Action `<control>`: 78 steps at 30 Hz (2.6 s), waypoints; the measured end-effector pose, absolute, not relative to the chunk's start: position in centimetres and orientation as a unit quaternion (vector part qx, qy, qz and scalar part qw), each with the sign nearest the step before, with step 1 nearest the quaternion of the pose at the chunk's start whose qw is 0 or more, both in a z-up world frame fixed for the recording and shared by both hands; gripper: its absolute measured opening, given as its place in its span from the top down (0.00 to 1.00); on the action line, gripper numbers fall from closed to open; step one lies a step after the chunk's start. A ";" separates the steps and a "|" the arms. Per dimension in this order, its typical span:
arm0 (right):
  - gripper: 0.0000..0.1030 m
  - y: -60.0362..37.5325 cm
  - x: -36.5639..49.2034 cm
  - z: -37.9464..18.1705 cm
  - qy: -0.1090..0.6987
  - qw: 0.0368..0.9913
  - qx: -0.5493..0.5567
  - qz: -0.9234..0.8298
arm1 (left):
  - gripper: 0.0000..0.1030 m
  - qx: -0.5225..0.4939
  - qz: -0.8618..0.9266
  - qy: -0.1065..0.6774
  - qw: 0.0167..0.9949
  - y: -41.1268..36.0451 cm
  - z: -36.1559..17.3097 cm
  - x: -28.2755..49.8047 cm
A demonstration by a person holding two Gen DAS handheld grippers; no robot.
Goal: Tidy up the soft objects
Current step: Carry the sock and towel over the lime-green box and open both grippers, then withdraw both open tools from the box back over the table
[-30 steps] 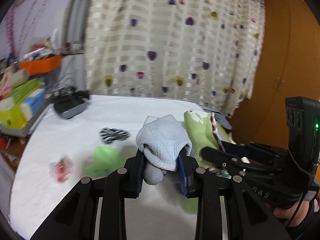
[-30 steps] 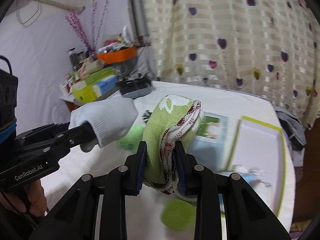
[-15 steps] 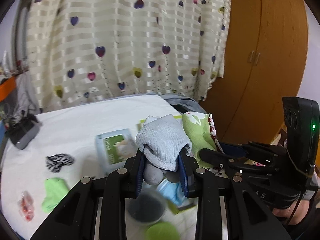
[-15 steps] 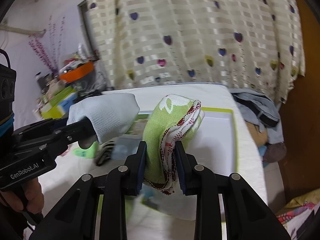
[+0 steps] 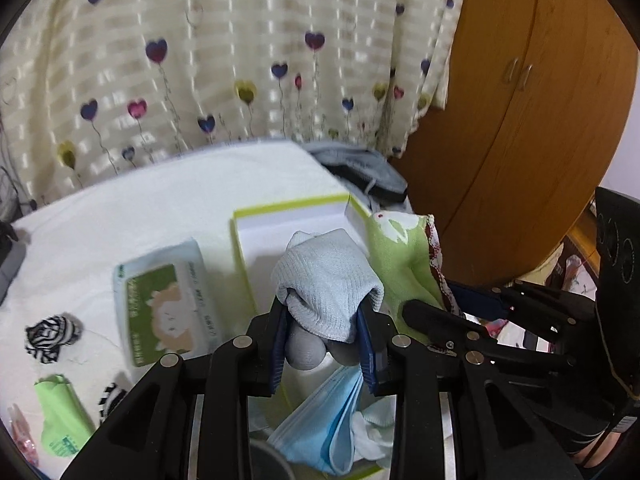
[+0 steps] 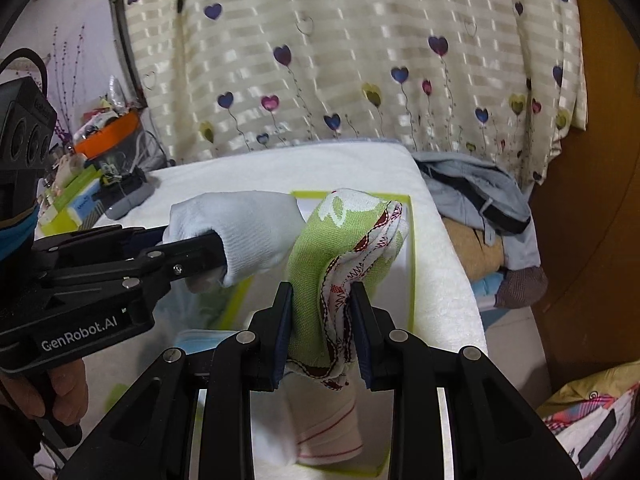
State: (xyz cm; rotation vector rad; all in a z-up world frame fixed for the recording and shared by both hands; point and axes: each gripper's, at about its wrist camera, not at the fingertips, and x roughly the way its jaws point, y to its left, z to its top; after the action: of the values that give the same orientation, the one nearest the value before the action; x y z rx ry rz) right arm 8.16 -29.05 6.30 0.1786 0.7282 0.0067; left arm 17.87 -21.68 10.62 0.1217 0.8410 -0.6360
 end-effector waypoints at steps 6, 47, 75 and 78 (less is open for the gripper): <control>0.62 -30.1 9.4 5.0 0.370 0.922 0.112 0.009 | 0.69 0.066 -0.302 0.439 0.844 -22.9 8.2 19.5; 0.60 -21.7 2.1 9.7 0.303 0.943 0.095 0.097 | 0.56 -0.021 -0.218 0.346 0.912 -8.7 13.3 8.1; 0.53 -10.6 3.5 9.9 0.309 0.933 0.007 0.185 | 0.56 -0.079 -0.133 0.339 0.928 2.9 12.2 6.9; 0.53 -9.6 3.9 9.8 0.312 0.931 0.002 0.192 | 0.56 -0.084 -0.126 0.337 0.929 3.8 12.1 6.9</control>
State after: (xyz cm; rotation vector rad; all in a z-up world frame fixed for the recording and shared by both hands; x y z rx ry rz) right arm 3.85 -9.64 9.76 0.0032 0.6382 0.3924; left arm 6.91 3.83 12.13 -0.1717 0.6911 -0.2582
